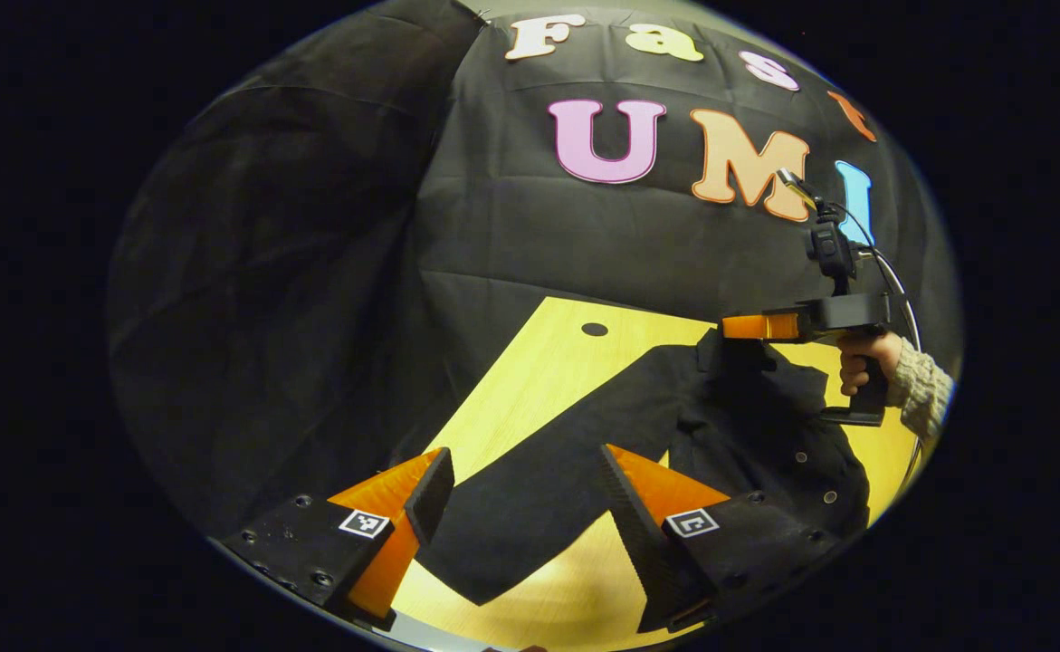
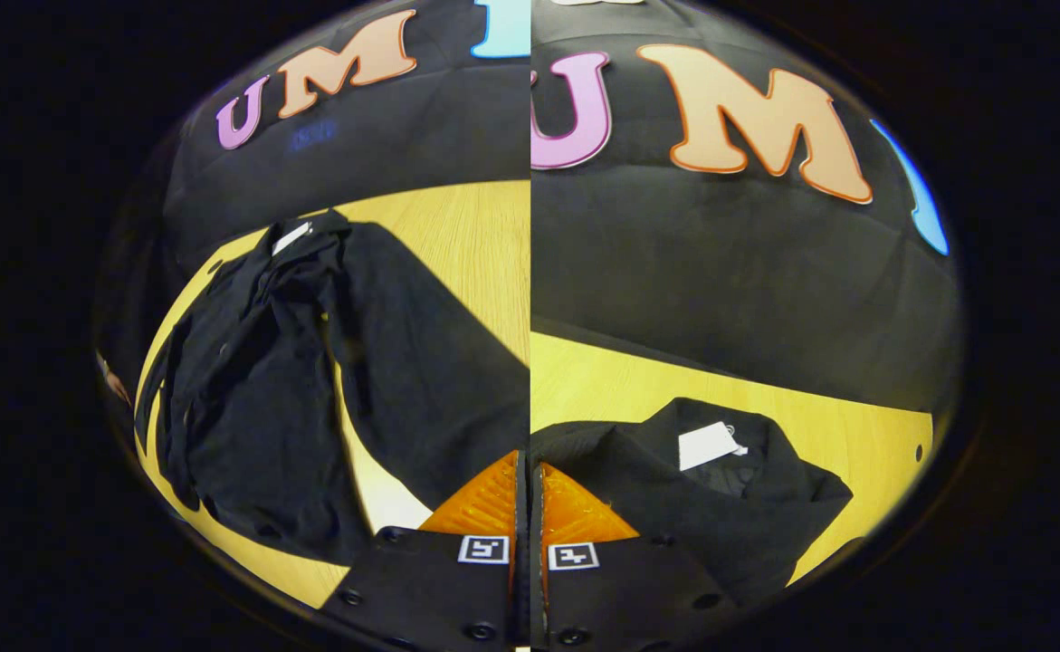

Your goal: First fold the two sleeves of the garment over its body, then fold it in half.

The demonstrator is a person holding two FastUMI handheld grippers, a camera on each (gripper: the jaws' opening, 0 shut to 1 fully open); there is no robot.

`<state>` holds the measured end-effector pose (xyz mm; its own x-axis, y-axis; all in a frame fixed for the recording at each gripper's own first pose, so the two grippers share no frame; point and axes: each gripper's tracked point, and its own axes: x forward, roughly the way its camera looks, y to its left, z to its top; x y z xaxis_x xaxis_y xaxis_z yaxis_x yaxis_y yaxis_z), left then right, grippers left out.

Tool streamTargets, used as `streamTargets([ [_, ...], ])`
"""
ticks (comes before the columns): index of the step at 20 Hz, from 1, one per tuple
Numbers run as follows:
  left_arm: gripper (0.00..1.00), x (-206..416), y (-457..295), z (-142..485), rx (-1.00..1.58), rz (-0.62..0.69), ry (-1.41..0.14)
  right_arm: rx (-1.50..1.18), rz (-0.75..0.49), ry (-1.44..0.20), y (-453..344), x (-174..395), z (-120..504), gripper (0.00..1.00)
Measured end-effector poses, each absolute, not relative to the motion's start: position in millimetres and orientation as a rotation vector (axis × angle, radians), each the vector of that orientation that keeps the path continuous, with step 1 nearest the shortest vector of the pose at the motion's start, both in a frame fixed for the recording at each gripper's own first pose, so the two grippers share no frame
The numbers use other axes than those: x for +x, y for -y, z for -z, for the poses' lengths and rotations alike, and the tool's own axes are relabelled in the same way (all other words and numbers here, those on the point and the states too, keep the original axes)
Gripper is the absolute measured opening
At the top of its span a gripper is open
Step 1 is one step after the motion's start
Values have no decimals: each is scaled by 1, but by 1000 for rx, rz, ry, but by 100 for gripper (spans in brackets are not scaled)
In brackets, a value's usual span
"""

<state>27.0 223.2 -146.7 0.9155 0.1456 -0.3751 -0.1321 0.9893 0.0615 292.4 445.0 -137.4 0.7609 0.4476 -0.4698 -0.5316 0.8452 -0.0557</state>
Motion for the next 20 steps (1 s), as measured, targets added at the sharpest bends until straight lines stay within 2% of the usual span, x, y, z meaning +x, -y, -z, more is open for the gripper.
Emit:
streamTargets([
  [6,95,27,-230,166,7,-158,-427,-193,-539,-522,-458,299,168,2],
  [10,95,30,-234,175,5,-158,-448,-175,-533,-497,-457,305,163,3],
  [16,95,36,-237,186,-13,-159,-467,-114,-588,-542,-456,299,163,12],
  [17,95,36,-237,188,-12,-159,-473,-103,-612,-549,-459,293,161,2],
  [19,95,36,-237,192,-10,-155,-487,-106,-622,-534,-456,291,154,2],
  [20,95,36,-236,194,-6,-154,-492,-106,-618,-528,-454,292,151,52],
])
